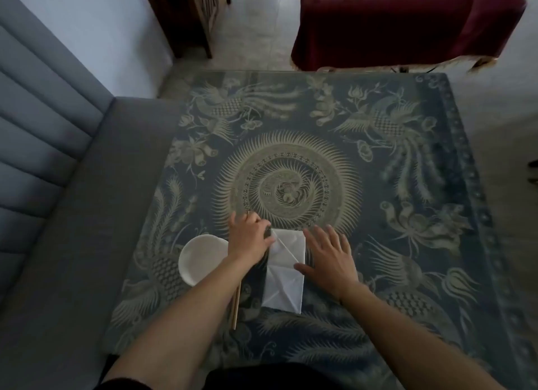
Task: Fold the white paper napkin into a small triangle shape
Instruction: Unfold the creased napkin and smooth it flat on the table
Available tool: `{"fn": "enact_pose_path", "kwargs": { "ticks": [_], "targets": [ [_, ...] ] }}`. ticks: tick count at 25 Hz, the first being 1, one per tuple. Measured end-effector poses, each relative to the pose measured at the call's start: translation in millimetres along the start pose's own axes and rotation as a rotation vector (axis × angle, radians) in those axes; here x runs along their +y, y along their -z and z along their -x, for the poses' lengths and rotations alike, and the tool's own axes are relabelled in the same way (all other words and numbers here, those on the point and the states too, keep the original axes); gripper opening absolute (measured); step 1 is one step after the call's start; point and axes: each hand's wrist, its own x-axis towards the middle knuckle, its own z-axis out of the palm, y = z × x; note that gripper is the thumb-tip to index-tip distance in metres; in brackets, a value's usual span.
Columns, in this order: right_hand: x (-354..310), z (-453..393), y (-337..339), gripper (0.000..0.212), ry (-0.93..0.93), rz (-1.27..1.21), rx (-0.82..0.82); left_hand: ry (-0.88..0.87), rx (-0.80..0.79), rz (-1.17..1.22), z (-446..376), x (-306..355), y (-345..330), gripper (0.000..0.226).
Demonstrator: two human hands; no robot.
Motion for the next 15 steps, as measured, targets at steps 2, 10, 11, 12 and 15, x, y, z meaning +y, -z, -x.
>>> {"fn": "enact_pose_path", "kwargs": {
  "ticks": [2, 10, 11, 12, 15],
  "targets": [
    [-3, -4, -4, 0.088, 0.008, 0.021, -0.004, -0.015, 0.029, 0.002, -4, 3, -2, 0.031],
    [1, -4, -17, 0.088, -0.022, 0.015, 0.007, -0.022, 0.012, -0.026, -17, 4, -15, 0.024],
    [2, -4, -18, 0.088, -0.021, 0.015, 0.0, -0.027, 0.004, -0.025, -17, 4, -17, 0.023],
    [2, -4, -18, 0.087, -0.016, 0.014, -0.011, -0.042, 0.003, -0.014, -16, 4, -18, 0.021],
    [1, -4, -17, 0.085, -0.025, 0.01, -0.025, -0.079, 0.003, 0.118, -15, 3, -20, 0.016]
  ]
}}
